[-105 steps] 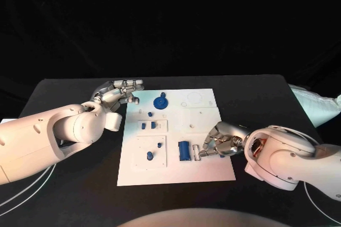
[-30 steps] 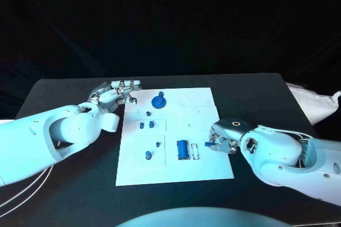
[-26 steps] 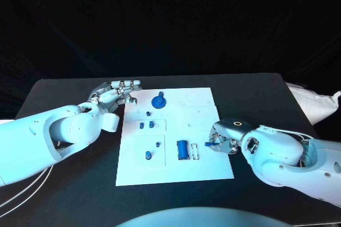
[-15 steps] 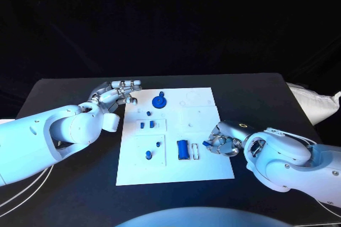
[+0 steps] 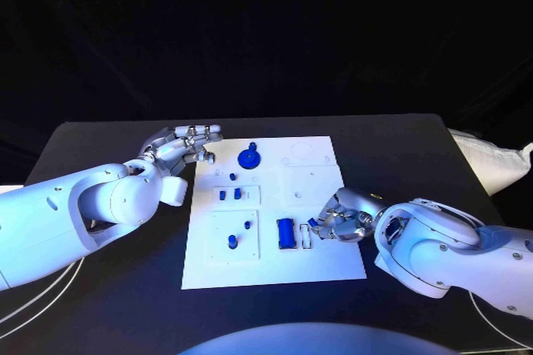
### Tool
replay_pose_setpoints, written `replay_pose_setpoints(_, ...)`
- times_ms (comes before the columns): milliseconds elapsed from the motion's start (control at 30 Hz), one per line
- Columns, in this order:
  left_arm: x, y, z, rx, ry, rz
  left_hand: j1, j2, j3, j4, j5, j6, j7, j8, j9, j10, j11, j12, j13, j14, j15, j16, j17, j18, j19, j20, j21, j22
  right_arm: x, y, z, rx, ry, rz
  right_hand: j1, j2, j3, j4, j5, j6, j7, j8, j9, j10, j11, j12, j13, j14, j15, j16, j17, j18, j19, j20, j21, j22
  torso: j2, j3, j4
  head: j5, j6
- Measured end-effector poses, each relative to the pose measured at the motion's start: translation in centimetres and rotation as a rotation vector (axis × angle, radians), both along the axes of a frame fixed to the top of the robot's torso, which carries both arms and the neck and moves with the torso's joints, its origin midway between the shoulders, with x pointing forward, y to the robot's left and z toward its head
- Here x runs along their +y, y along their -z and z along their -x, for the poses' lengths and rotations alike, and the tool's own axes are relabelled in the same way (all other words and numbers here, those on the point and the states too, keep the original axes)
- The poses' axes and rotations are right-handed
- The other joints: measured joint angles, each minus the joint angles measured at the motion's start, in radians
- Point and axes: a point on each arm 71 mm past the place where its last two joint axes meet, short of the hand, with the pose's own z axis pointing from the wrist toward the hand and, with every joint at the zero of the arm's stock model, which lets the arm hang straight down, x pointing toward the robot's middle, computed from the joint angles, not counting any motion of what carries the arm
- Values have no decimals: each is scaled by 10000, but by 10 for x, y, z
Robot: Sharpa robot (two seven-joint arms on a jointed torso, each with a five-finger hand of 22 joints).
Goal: Assemble the parts on the task board
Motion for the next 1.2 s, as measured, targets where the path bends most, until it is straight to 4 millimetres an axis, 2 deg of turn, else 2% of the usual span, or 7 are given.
replay_pose_setpoints(333, 0, 0, 0, 7, 17, 5, 41, 41, -24, -24, 0, 0, 0, 0, 0, -29, -31, 0, 0, 0, 0, 0, -8, 0, 0, 0, 0, -7, 11, 10, -1, 650, -152, -107, -142, -41, -45, 45, 34, 38, -38, 0, 34, 35, -34, 37, 8, 0, 1, 0, -2, 1, 0, 0, 36, 13, -3, 5, -4, 27, 12)
replay_pose_setpoints(667, 0, 0, 0, 13, 22, 6, 41, 41, -24, -24, 0, 0, 0, 0, 0, -29, -31, 0, 0, 0, 0, 0, -8, 0, 0, 0, 0, -7, 13, 13, -3, 866, -190, -49, -352, -26, -118, 118, -281, 152, -79, 64, 118, 113, -38, 36, 30, 1, 1, 0, -2, 0, 0, 0, 36, 7, 1, 12, -10, 44, 3)
replay_pose_setpoints(733, 0, 0, 0, 15, 24, 5, 41, 41, -24, -24, 0, 0, 0, 0, 0, -29, -31, 0, 0, 0, 0, 0, -8, 0, 0, 0, 0, -7, 13, 13, -4, 867, -184, -41, -489, 62, -201, 201, -281, 167, -94, 74, 145, 161, -84, 77, 38, 1, 1, 0, -3, 1, 0, 0, 36, 7, 1, 12, -10, 44, 2)
replay_pose_setpoints(833, 0, 0, 0, 18, 28, 6, 41, 41, -24, -24, 0, 0, 0, 0, 0, -29, -31, 0, 0, 0, 0, 0, -7, -1, 0, 0, 0, -7, 13, 13, -4, 863, -183, -34, -700, 95, -324, 324, -281, 206, -69, 74, 174, 198, -49, 101, 62, 1, 1, 0, -3, 0, 0, 0, 35, 7, 1, 11, -10, 44, 1)
replay_pose_setpoints(1200, -1, 0, 0, 39, 52, 9, 41, 41, -24, -24, 0, 0, 0, 0, 0, -29, -31, 0, 0, -72, -4, 0, -25, -1, -36, 36, 0, -6, 15, 14, -3, 897, -238, -28, -1059, 295, -625, 625, -236, 427, -211, 227, 303, 450, -163, 414, 250, 37, -35, 0, -4, 1, -2, -74, 97, 195, 1, 12, -6, 40, -2)
